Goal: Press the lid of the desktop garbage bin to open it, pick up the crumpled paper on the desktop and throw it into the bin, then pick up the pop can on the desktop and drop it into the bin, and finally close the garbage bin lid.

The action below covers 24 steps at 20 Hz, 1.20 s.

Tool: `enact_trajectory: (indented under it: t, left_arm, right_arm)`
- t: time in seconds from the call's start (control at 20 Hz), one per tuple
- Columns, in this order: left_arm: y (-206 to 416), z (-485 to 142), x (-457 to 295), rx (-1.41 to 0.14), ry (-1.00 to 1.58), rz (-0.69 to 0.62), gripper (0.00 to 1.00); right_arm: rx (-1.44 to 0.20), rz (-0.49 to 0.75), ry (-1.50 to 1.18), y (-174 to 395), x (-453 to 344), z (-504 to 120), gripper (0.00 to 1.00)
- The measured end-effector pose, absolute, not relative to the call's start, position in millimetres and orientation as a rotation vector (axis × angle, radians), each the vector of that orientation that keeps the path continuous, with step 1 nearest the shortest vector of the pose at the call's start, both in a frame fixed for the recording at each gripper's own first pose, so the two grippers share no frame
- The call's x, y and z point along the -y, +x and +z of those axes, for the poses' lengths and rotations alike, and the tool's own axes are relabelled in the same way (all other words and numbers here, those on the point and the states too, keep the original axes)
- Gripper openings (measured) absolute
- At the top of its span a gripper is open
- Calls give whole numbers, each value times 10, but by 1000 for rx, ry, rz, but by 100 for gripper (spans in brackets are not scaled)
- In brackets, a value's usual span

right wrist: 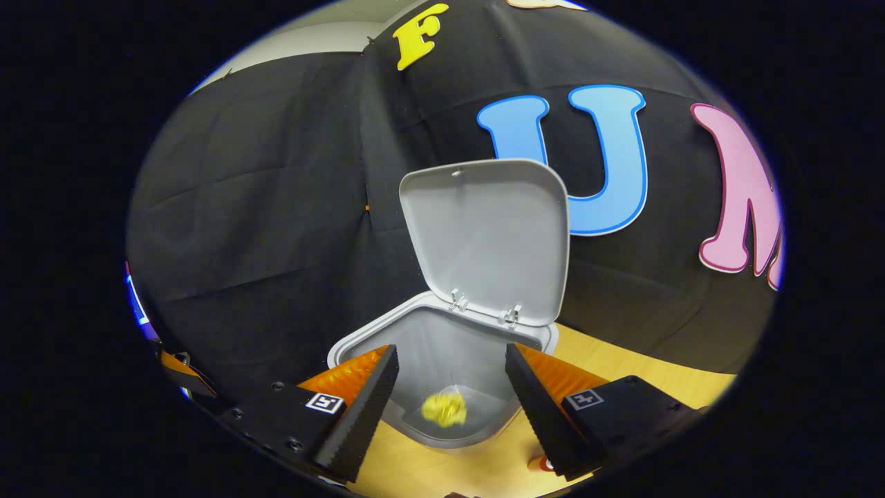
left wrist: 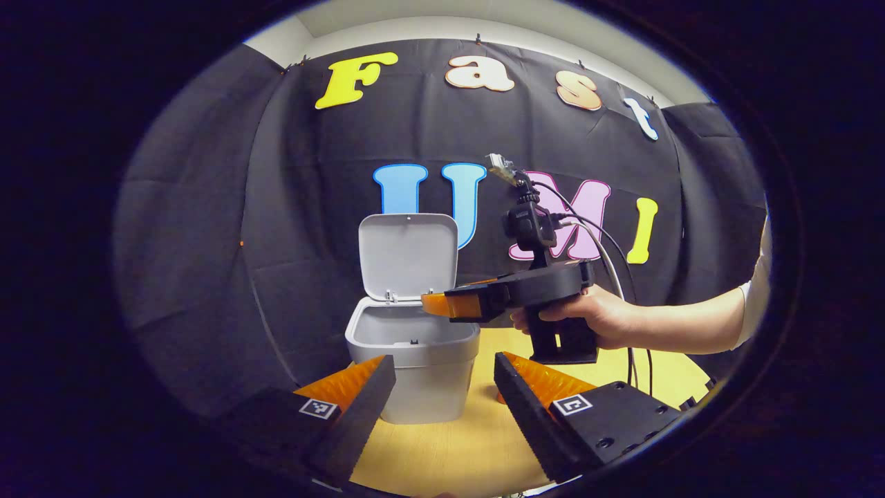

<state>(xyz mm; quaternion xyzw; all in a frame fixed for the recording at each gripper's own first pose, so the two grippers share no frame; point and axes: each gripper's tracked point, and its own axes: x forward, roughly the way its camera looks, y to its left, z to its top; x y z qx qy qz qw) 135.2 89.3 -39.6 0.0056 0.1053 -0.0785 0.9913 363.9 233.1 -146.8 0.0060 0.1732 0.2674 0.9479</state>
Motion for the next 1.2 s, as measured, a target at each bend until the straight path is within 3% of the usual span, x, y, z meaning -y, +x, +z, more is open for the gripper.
enact_trajectory:
  t: [0.35, 0.8, 1.2]
  left_arm:
    - [1641, -648, -545, -218, -57, -229, 95]
    - [2108, -1500, 528, -252, 47, -437, 95]
    - [2993, -2739, 852, -389, 134, -408, 95]
  right_arm:
    - [-279, 409, -6, 3575, -1521, -1116, 98]
    - [-291, 178, -80, 2839, -282, -909, 98]
    - [-397, -102, -108, 1916, 765, -1159, 98]
